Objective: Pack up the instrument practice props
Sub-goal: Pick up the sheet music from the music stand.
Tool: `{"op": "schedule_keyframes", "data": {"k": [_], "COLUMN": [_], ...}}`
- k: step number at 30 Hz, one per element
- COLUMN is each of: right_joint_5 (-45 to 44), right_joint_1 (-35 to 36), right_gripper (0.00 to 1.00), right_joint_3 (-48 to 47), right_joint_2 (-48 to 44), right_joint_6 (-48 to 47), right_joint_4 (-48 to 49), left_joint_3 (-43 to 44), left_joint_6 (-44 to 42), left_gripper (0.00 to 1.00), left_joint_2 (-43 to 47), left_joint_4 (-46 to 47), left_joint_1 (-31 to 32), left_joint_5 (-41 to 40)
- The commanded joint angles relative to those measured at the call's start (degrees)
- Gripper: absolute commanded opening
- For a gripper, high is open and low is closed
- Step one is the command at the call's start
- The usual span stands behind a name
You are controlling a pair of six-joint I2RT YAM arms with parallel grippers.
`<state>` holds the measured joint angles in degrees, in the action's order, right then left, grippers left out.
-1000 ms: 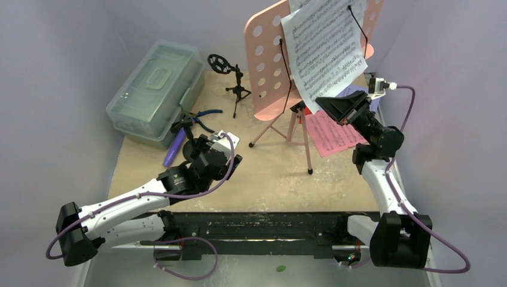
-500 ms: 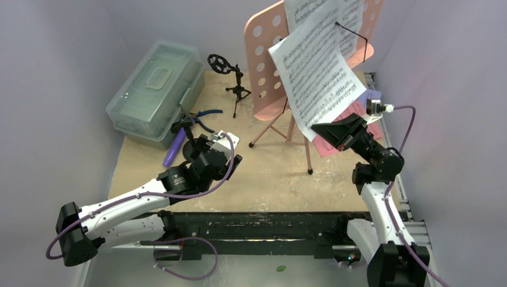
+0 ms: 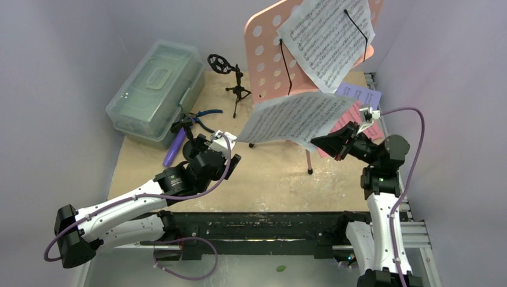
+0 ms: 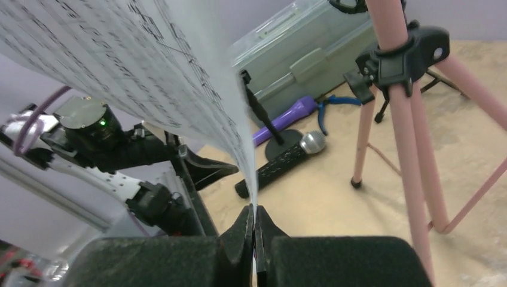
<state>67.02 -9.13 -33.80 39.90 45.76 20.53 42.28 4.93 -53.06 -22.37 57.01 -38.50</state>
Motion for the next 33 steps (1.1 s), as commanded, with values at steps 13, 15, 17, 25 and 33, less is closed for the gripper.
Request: {"op": "schedule_keyframes", "data": {"k": [13, 15, 17, 25, 33], "right_joint_5": [-20.1, -23.4, -26.1, -36.8, -39.1], "right_joint_1": [-0.9, -1.1, -1.3, -7.0, -17.7], "right_gripper": [0.00, 0.00, 0.00, 0.00, 0.00], "right_joint_3": [-20.0, -18.7, -17.6, -16.6, -20.4], "right_joint_2": [5.5, 5.4, 5.6, 10.6, 20.0], "right_joint_6": [-72.9, -74.6, -75.8, -76.6, -75.2], "right_joint_4": [-59.0, -58.7, -58.7, -54.7, -52.4], "left_joint_3": [-0.1, -0.1, -0.1, -0.1, -0.1], "left_joint_6": [0.2, 0.3, 0.2, 0.3, 0.2], "left_gripper": [0.97, 0.97, 0.97, 0.97, 0.98], "left_joint_2": [1.0, 1.0, 0.9, 1.2, 1.7], "left_joint_4": [0.7, 0.7, 0.7, 0.6, 0.7], "left_joint_1": [-0.3, -0.3, -0.3, -0.3, -0.3], "left_joint_5": [0.9, 0.9, 0.9, 1.0, 1.5]}}
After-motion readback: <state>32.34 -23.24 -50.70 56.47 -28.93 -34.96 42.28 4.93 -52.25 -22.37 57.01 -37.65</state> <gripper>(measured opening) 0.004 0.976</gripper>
